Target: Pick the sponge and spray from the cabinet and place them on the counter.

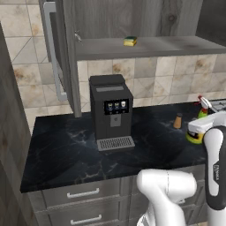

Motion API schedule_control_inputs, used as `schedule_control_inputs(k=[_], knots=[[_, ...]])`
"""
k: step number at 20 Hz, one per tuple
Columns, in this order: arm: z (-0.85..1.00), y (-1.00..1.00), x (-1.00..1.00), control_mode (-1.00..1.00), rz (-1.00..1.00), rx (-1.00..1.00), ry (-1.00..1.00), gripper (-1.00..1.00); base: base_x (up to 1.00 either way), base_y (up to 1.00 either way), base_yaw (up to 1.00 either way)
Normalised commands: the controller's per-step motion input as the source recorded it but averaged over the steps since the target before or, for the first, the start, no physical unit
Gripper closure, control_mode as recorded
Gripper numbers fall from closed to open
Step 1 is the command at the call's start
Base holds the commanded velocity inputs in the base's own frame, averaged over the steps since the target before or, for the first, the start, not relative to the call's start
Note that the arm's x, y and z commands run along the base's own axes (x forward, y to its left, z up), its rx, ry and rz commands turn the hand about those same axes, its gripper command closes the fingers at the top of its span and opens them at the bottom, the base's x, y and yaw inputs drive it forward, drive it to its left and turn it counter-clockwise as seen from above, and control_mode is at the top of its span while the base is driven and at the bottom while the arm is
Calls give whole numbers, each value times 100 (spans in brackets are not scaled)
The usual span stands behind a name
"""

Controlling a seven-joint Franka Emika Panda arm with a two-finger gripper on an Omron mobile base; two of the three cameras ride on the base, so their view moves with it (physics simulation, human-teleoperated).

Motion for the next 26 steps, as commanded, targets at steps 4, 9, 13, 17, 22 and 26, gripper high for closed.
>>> schedule_control_inputs(k=[4, 9, 13, 17, 22, 26], knots=[[-55, 14, 21, -100, 0, -2, -8, 100, 0, 0, 0], [-46, 4, 26, -100, 0, 0, -9, 100, 0, 0, 0], [-35, 10, 43, -100, 0, 0, -6, 100, 0, 0, 0], [-21, 1, 36, -100, 0, 0, -1, 100, 0, 0, 0], [-25, 0, 40, -100, 0, 0, 0, 100, 0, 0, 0], [-32, 0, 48, -100, 0, 0, 2, 100, 0, 0, 0]])
